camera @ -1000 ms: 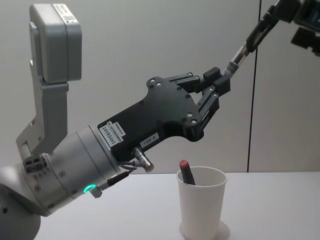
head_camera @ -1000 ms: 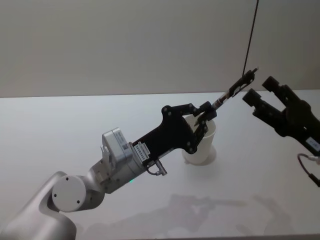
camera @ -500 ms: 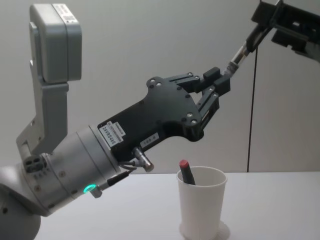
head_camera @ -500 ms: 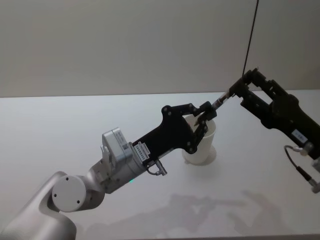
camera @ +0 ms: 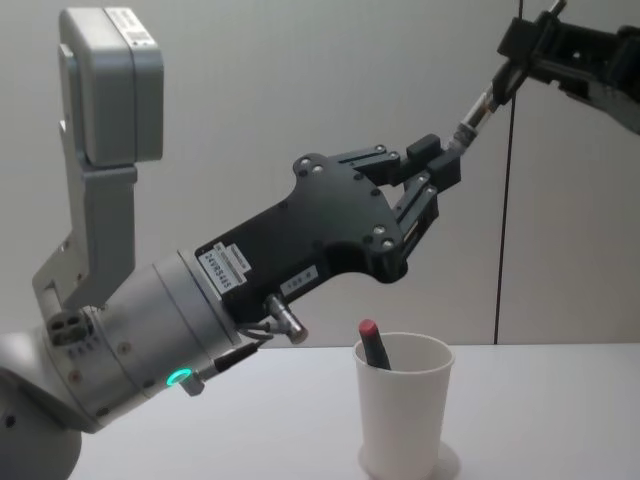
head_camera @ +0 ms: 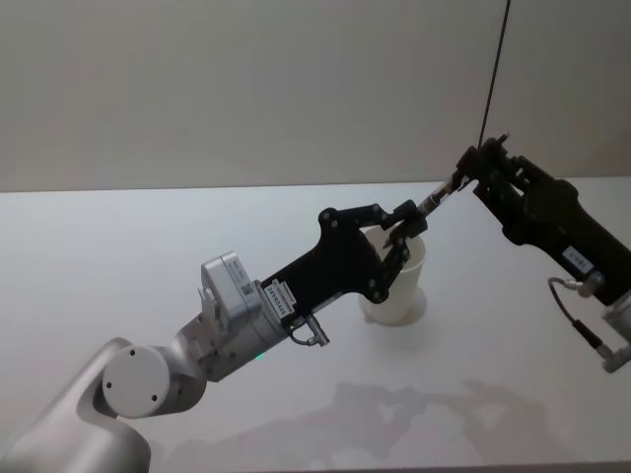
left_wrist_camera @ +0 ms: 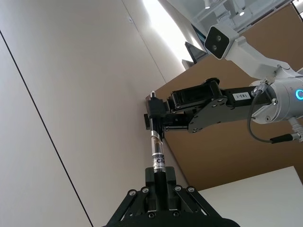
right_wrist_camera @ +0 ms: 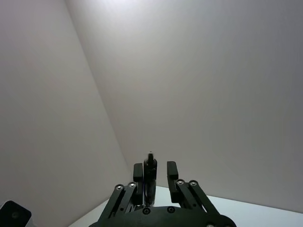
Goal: Place the pen into the pen holder.
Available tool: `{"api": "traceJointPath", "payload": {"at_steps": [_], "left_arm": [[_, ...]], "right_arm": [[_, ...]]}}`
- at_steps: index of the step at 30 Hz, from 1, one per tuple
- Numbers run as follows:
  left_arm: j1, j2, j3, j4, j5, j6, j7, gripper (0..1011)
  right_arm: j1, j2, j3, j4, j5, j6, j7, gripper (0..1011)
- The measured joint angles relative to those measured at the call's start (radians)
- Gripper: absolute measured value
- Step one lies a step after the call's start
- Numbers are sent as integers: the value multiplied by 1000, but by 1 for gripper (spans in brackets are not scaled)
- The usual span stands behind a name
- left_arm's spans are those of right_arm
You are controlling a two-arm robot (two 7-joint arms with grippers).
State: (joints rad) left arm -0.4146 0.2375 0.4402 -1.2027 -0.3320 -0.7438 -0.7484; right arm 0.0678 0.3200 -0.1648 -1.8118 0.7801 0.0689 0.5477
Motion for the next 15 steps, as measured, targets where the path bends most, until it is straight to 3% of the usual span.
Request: {"api": "traceJointPath", "payload": {"at_steps": [7,15], "left_arm": [[0,0,0,0,0,0,0,138],[0,0,0,0,0,0,0,349]], "right_arm": [[7,-2,-6,2,1,1,-4,140],[13,-2,-11,3,4,1,-13,130]]}}
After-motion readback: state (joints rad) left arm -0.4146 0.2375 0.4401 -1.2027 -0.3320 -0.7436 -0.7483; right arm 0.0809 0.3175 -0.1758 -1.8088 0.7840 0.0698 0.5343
